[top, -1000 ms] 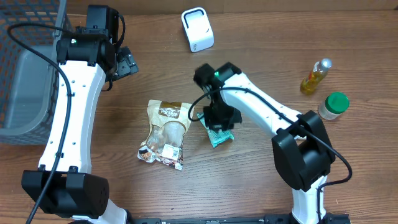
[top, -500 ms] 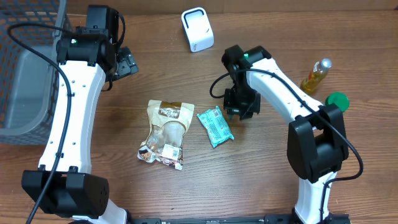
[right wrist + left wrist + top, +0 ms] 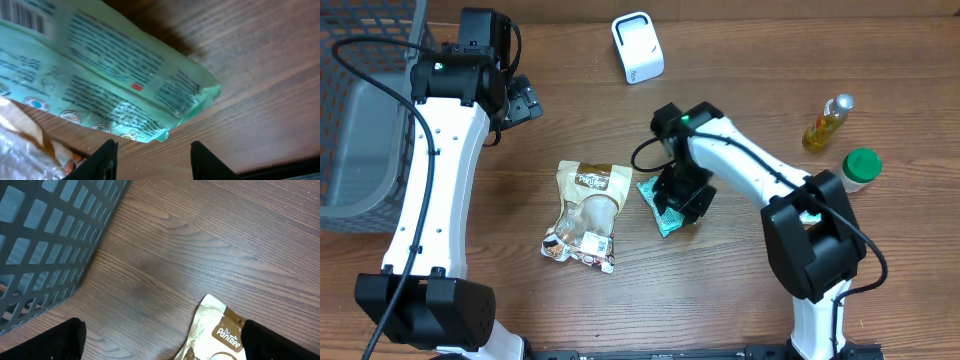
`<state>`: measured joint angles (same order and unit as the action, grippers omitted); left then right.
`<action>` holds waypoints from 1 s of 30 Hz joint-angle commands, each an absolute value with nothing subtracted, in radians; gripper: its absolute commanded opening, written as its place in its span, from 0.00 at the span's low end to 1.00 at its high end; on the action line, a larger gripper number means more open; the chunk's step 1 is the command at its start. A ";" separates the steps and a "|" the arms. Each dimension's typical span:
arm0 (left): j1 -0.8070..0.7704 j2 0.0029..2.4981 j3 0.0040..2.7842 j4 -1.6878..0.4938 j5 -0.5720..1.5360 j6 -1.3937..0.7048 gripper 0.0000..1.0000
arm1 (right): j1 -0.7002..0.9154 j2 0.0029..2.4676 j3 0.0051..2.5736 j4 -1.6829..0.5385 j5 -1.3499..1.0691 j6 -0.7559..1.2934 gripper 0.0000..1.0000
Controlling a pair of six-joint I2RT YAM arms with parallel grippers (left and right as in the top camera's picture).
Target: Scan the item barcode
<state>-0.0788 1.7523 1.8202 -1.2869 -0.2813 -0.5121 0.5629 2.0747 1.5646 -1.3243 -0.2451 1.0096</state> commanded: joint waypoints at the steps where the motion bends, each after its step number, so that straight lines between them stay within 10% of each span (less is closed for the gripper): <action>1: -0.092 1.739 1.839 -1.285 -0.295 -0.493 0.99 | 0.597 2.049 1.557 -1.321 -0.176 1.207 0.47; 23: -0.092 1.739 1.839 -1.285 -0.295 -0.493 1.00 | 0.646 2.059 1.473 -1.210 -0.007 1.438 0.47; 30: -0.092 1.739 1.839 -1.285 -0.295 -0.493 1.00 | 0.605 2.059 1.467 -1.147 0.169 1.328 0.31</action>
<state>-0.0788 1.7523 1.8202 -1.2869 -0.2813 -0.5121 0.6411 2.0605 1.4849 -1.1667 -0.0132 1.4086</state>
